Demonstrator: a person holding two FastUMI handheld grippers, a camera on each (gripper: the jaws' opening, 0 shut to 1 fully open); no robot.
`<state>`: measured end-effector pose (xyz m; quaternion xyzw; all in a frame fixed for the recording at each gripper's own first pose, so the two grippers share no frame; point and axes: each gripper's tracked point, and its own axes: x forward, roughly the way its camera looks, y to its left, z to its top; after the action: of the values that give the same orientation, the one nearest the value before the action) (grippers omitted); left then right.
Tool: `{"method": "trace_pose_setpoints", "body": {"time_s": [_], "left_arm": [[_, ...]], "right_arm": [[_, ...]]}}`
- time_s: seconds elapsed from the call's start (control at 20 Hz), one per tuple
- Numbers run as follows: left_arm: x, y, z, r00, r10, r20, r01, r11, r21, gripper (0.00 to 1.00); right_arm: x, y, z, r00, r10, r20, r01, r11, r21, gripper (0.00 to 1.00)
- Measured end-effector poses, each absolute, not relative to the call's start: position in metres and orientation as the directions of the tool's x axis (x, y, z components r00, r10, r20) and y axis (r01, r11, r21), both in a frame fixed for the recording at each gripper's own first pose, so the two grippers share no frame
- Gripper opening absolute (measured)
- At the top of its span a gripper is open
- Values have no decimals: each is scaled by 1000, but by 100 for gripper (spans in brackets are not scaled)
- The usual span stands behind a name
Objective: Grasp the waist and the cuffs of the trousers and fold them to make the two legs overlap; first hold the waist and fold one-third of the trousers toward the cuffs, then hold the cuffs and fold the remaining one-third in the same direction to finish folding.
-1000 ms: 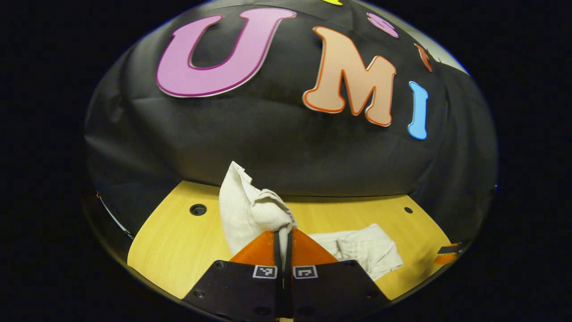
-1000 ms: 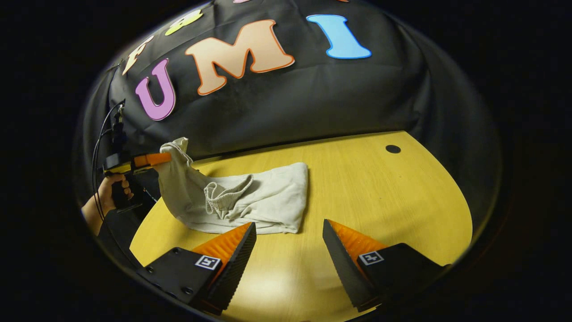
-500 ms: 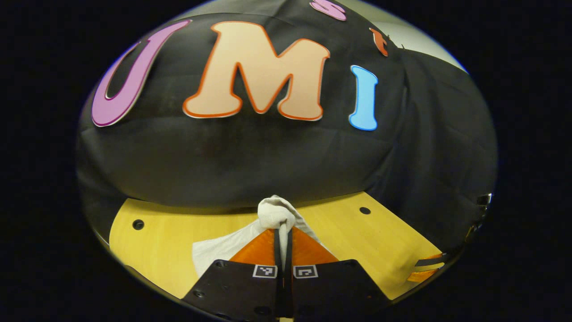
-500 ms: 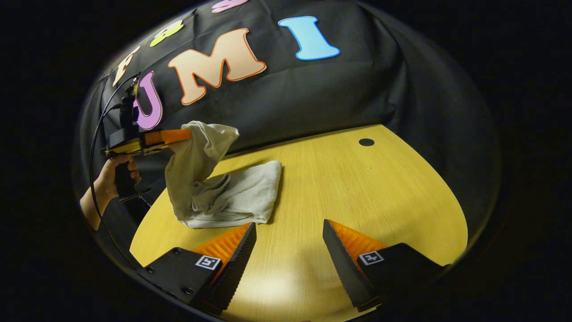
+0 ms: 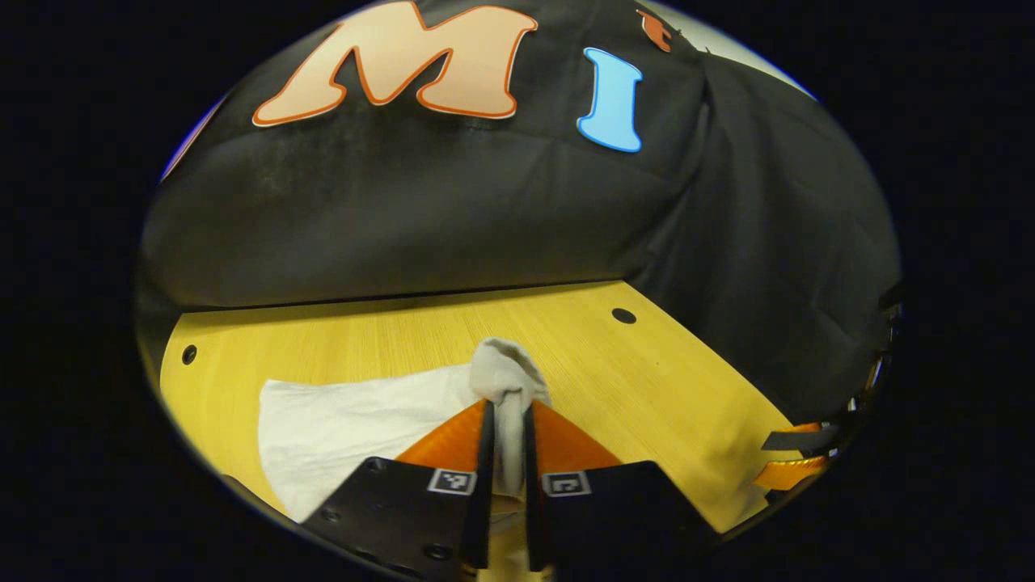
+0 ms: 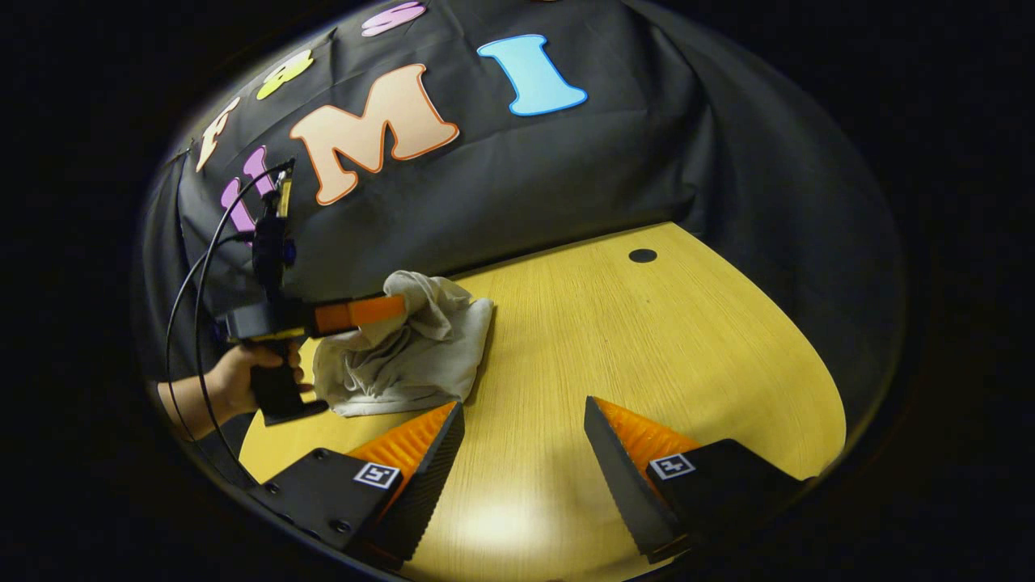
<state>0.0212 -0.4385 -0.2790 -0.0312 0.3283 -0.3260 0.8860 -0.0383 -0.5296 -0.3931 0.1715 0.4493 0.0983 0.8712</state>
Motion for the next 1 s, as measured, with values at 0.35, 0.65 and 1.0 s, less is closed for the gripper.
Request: {"method": "trace_pose_setpoints", "body": {"time_s": [0.35,0.65,1.0], "left_arm": [[10,-361,-195,756,-500,-423,453,865,-215,98],[12,-245,-96,905,-364,-219,362,931,-51,95],[-12,-178,-37,911,-397,-111,395,918,-33,95]], "right_arm": [[11,-494,-344,672,353,-651,-79,908,411,96],[43,-462,-260,819,280,-501,-68,914,400,96],[15,-408,-183,882,221,-417,-85,944,320,96]]}}
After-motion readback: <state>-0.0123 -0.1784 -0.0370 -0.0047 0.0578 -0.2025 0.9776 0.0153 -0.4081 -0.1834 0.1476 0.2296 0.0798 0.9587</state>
